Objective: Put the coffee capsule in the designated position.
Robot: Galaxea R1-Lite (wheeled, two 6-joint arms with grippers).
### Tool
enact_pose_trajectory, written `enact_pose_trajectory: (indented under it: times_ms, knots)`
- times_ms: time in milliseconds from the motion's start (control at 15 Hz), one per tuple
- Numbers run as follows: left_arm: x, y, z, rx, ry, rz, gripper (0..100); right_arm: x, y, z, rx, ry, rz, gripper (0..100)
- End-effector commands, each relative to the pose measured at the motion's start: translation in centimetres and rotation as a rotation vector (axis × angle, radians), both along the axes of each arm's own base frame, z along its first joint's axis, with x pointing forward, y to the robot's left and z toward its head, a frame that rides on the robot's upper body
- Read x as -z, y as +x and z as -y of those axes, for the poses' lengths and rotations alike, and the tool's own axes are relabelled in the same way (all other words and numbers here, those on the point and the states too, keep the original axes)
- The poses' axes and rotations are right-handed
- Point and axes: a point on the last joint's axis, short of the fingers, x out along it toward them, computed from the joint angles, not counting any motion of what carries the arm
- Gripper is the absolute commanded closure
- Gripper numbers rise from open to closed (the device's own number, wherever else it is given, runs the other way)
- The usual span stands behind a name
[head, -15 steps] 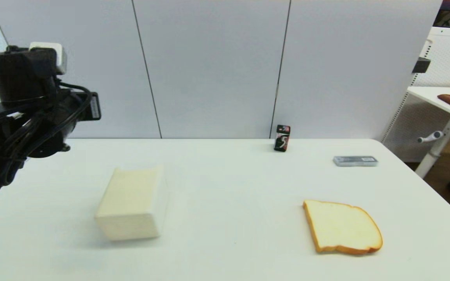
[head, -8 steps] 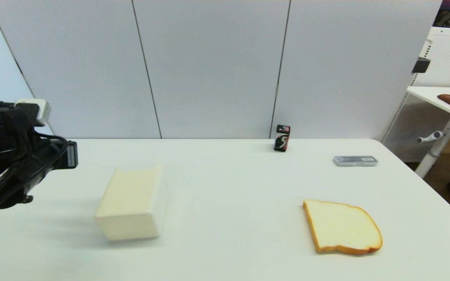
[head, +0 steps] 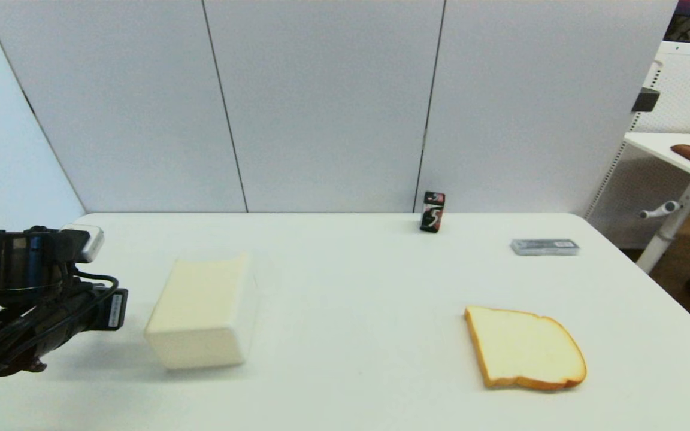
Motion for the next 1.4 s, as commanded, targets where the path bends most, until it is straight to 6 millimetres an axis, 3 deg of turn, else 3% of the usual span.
enact_pose_trajectory:
  times_ms: [67, 733, 800, 1200, 1400]
  knots:
    - [1.0, -0.1, 0.0, 0.000, 0.004, -0.049, 100, 0.0, 0.0, 0.0, 0.000, 0.000, -0.001, 0]
    - [1.7, 0.4, 0.1, 0.006, -0.018, -0.051, 100, 0.0, 0.0, 0.0, 0.000, 0.000, -0.001, 0]
    - [1.7, 0.4, 0.1, 0.004, -0.019, -0.049, 0, 0.0, 0.0, 0.0, 0.000, 0.000, -0.001, 0]
    - [1.0, 0.7, 0.1, -0.005, -0.030, -0.013, 0, 0.0, 0.0, 0.0, 0.000, 0.000, -0.001, 0]
    - [-3.0, -0.1, -1.3, -0.061, -0.029, 0.152, 0, 0.0, 0.0, 0.0, 0.000, 0.000, -0.001, 0]
